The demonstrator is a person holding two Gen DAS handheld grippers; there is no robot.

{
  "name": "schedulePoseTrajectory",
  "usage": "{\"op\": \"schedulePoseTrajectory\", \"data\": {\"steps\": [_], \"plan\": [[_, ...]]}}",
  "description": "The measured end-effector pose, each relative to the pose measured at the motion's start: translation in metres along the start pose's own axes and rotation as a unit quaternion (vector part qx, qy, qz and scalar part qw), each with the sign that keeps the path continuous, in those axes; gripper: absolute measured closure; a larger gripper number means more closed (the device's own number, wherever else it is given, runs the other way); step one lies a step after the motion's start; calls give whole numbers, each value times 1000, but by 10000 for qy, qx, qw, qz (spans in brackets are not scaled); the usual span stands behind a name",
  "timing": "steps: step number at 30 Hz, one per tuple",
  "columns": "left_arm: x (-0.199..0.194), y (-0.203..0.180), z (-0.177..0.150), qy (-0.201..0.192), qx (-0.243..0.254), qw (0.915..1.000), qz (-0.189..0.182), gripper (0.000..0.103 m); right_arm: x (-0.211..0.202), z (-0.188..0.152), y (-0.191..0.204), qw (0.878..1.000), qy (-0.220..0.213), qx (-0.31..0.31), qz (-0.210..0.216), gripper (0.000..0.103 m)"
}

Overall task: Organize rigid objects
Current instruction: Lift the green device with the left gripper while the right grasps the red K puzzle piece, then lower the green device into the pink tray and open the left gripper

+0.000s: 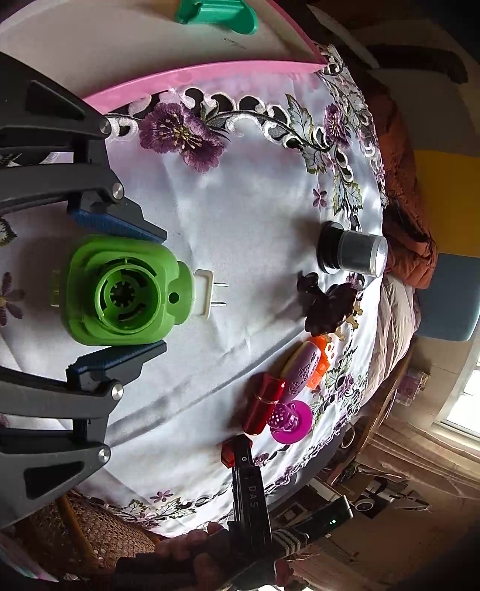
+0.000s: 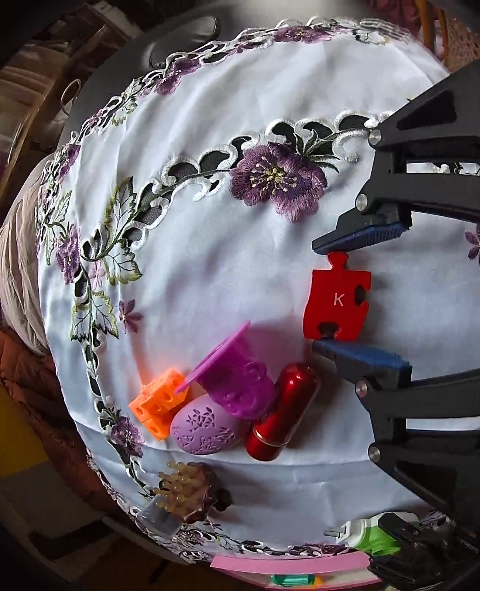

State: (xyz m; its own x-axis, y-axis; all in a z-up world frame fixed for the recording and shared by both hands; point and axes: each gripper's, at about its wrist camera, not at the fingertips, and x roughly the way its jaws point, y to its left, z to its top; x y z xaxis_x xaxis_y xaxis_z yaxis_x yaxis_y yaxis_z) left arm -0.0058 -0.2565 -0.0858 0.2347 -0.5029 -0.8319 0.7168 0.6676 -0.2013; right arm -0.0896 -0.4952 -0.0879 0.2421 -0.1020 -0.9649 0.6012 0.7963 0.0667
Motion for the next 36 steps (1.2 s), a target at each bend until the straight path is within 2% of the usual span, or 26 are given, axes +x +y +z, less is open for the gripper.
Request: {"op": "schedulePoseTrajectory", "data": {"steps": [8, 11, 15, 17, 20, 24, 32, 36], "plan": [[-55, 22, -9, -490, -361, 9981, -64, 50, -1, -2, -1, 9999, -90, -92, -39, 56], [-72, 45, -7, -654, -734, 9952, -25, 50, 2, -3, 5, 9998, -78, -163, -120, 55], [-86, 84, -2, -796, -1148, 9899, 239, 50, 2, -3, 4, 9998, -84, -159, -128, 55], [-87, 106, 3, -792, -1387, 9863, 421, 50, 2, -2, 4, 9997, -95, -169, -153, 55], [-81, 140, 9, -681, -1778, 9805, 487, 50, 2, -1, 4, 9996, -107, -198, -181, 56], [-62, 174, 12, -390, -2137, 9738, 670, 50, 1, 0, 2, 9997, -129, -167, -138, 56], [-35, 205, 37, -264, -2097, 9718, 1044, 50, 1, 1, 4, 9993, -182, -259, -196, 56], [-26, 207, 48, -244, -2079, 9719, 1072, 50, 1, 1, 4, 9991, -198, -297, -219, 56]]}}
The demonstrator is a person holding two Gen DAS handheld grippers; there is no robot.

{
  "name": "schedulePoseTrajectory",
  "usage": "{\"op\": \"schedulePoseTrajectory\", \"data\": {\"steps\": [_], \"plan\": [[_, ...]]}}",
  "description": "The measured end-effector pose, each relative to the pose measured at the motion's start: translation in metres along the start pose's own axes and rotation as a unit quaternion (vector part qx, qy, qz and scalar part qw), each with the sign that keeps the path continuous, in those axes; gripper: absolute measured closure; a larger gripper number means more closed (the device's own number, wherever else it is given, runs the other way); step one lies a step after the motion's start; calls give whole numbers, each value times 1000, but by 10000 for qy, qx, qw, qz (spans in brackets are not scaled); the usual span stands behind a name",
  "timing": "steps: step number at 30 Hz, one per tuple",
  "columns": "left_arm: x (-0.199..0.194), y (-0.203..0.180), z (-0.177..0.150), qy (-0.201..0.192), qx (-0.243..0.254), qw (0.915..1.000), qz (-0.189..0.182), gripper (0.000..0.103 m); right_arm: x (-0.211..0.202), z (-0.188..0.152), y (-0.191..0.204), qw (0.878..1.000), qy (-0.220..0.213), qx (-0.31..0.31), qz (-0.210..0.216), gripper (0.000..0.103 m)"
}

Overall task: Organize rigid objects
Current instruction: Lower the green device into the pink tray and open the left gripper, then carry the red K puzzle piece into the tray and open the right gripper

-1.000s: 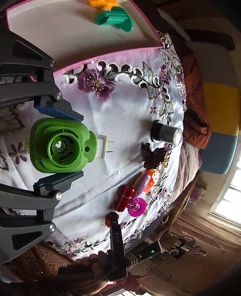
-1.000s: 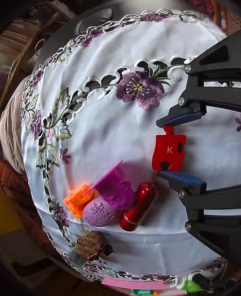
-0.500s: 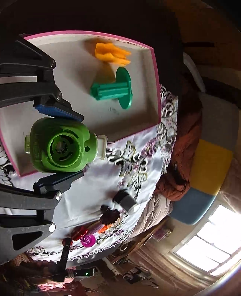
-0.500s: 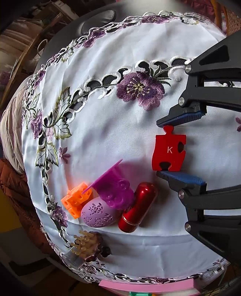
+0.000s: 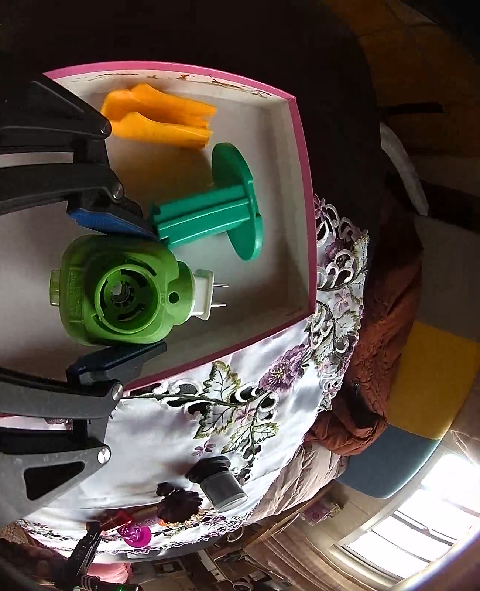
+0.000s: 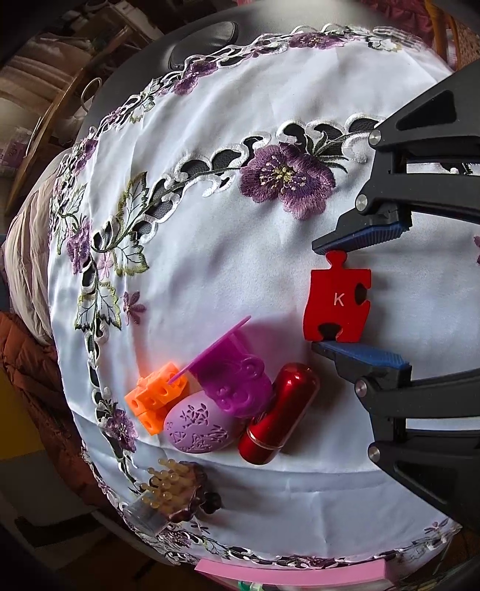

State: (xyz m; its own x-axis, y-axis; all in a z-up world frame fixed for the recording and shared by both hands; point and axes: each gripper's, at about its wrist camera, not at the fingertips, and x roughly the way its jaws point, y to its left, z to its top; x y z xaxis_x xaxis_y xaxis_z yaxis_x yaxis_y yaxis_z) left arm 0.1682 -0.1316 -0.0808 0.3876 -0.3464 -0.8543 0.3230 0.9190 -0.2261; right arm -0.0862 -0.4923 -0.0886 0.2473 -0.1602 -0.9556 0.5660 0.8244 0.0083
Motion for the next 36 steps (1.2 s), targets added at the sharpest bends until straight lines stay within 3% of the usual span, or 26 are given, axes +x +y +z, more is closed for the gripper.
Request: {"op": "schedulePoseTrajectory", "data": {"steps": [10, 21, 36], "plan": [[-16, -4, -8, -135, 37, 9998, 129, 50, 0, 1, 2, 9999, -23, -100, -61, 56], [-83, -18, -52, -915, 190, 9933, 685, 50, 1, 1, 5, 9997, -31, -178, -141, 56], [-113, -12, -90, -1027, 68, 9913, 816, 50, -1, 0, 5, 9997, -64, -198, -154, 57]]}}
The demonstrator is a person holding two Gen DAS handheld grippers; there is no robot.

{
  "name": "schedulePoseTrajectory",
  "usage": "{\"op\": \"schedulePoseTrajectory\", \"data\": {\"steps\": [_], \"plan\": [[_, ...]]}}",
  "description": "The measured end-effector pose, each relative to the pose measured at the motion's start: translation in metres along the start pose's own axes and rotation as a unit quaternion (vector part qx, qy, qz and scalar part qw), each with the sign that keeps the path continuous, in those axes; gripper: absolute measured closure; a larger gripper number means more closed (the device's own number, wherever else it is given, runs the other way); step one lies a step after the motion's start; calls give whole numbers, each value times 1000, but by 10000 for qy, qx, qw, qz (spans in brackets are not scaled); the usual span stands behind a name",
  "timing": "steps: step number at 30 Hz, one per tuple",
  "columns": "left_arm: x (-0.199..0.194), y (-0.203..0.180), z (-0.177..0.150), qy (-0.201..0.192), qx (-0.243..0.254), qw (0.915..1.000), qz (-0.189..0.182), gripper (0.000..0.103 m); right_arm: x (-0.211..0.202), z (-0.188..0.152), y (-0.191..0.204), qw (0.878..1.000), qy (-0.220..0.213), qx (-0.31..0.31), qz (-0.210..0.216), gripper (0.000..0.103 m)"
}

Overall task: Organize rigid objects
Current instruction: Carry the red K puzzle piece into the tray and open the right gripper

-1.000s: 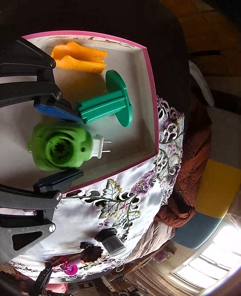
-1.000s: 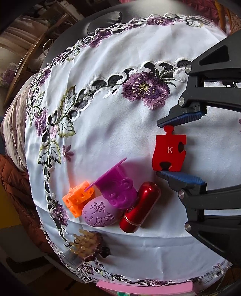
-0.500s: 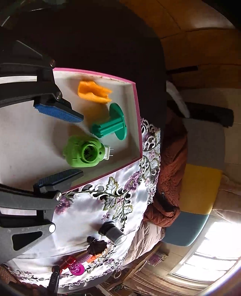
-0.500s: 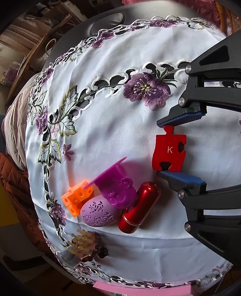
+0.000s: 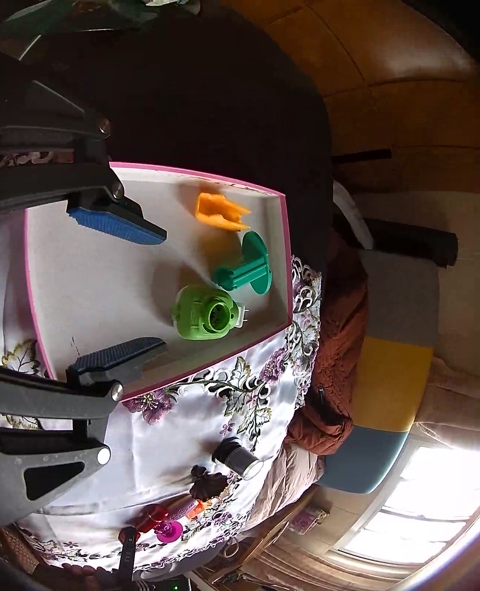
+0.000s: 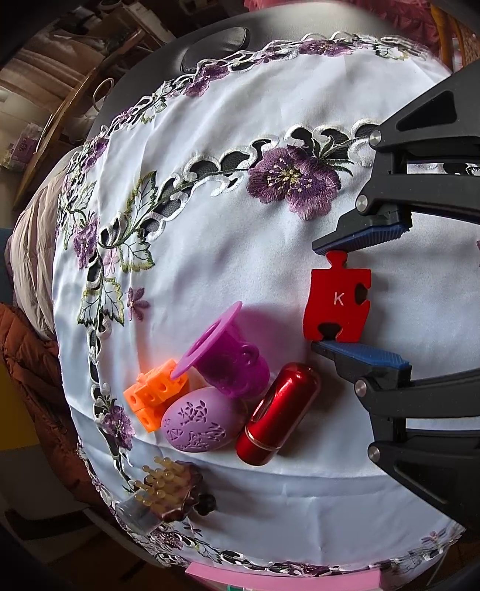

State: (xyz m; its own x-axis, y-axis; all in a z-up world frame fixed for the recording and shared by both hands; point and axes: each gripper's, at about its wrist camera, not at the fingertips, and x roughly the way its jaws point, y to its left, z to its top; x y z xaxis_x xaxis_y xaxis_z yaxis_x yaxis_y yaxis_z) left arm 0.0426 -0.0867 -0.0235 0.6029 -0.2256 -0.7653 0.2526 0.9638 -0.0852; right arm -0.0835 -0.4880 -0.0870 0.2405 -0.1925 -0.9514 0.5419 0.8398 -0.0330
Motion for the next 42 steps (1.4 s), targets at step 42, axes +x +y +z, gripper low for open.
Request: {"op": "schedulePoseTrajectory", "data": {"steps": [42], "plan": [[-13, 90, -25, -12, -979, 9948, 282, 50, -75, -47, 367, 8965, -666, -3766, 2235, 57]]}}
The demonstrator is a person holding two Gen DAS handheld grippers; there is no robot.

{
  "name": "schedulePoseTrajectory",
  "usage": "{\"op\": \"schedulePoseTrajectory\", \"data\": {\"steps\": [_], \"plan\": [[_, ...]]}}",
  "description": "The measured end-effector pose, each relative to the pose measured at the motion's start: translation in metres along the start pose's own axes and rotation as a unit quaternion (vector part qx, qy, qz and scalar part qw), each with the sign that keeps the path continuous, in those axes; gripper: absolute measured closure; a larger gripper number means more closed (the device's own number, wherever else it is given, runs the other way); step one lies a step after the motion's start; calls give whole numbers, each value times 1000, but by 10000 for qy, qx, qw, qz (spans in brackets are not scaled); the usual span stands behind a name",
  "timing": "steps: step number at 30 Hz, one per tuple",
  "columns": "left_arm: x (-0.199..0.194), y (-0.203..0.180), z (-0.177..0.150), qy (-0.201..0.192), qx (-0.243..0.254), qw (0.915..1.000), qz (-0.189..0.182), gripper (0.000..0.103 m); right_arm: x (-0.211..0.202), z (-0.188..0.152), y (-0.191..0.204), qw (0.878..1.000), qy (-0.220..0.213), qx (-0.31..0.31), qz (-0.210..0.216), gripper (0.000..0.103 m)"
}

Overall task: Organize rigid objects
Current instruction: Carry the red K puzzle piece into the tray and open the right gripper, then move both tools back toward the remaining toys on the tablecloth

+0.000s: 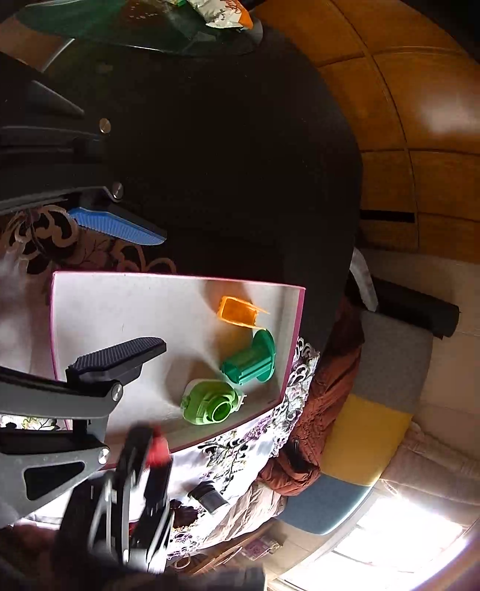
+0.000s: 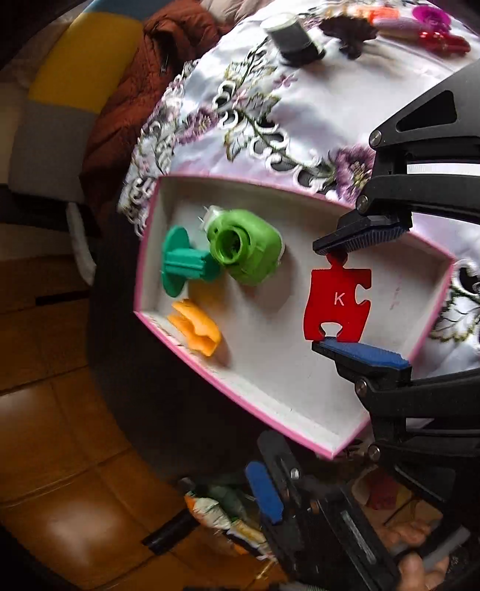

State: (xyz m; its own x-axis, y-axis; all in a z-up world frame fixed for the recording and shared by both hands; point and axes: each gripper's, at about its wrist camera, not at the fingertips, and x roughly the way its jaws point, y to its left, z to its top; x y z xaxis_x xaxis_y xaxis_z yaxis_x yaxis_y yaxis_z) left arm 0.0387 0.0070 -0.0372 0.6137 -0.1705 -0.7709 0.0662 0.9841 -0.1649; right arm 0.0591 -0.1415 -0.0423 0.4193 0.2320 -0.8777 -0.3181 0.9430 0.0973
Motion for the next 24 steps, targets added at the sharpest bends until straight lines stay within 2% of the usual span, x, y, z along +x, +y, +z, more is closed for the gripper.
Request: {"op": "schedulePoseTrajectory", "data": {"steps": [3, 6, 10, 13, 17, 24], "plan": [[0, 2, -1, 10, -10, 10000, 9, 50, 28, 7, 2, 9990, 298, -144, -305, 57], [2, 3, -1, 28, 0, 10000, 30, 50, 42, 10, -7, 9962, 397, -146, -757, 56], [4, 3, -2, 52, 19, 10000, 17, 50, 42, 9, -10, 9965, 328, -103, -768, 55], [4, 2, -3, 50, 33, 10000, 17, 50, 36, 4, -9, 9975, 258, -57, -660, 49], [2, -1, -3, 28, 103, 9999, 22, 50, 23, 0, -10, 9985, -5, 85, -550, 43], [-5, -13, -4, -51, 265, 9996, -15, 50, -10, -8, -22, 9955, -541, 498, -594, 35]]}}
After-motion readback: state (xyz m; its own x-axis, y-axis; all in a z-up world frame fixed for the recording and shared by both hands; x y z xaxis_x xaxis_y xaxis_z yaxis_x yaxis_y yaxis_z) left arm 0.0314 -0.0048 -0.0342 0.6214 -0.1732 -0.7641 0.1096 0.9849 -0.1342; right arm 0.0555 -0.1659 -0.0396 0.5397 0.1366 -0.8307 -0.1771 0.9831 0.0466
